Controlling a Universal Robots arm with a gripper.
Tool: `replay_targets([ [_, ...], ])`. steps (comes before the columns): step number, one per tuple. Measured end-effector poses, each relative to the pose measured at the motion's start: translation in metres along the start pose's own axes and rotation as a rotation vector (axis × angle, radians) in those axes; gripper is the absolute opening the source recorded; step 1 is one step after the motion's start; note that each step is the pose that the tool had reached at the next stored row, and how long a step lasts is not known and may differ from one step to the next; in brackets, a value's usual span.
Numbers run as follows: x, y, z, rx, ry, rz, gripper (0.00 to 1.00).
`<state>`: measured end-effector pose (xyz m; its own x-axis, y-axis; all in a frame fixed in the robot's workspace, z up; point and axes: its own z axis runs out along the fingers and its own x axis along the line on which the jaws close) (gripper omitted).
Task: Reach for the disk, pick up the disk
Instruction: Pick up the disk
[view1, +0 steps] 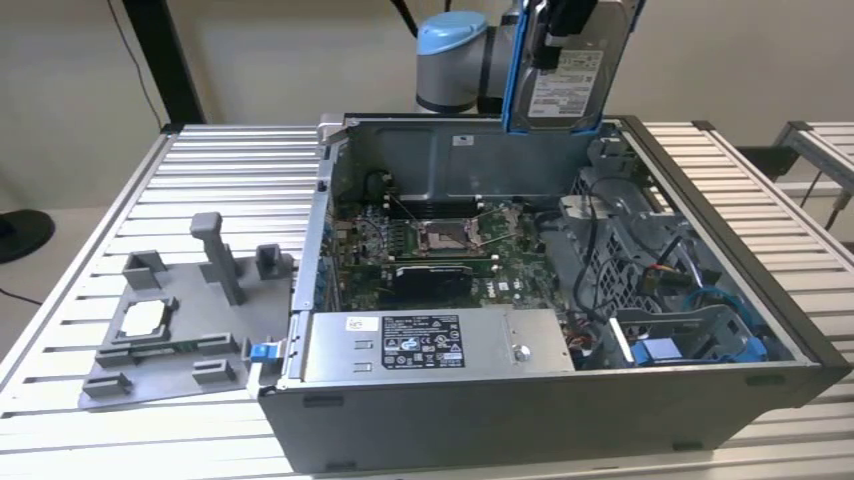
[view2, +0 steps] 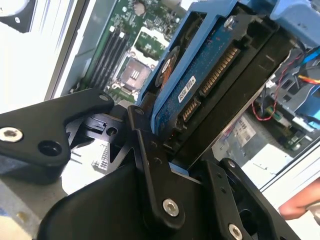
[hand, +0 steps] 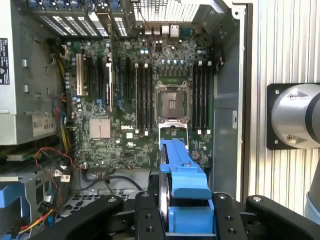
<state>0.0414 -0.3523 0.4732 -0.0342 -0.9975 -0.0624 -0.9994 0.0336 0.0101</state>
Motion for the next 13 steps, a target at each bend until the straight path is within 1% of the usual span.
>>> replay_targets([
  [6,-0.0007,-0.0194,-0.0001,0.0,0.0,0.0,0.0],
  [8,-0.0008,-0.0242,-0.0002,0.0,0.0,0.0,0.0],
  [10,-0.0009,-0.0265,-0.0001,0.0,0.0,0.0,0.0],
  [13,-0.0009,-0.0265,-0.0002,0.0,0.0001,0.0,0.0],
])
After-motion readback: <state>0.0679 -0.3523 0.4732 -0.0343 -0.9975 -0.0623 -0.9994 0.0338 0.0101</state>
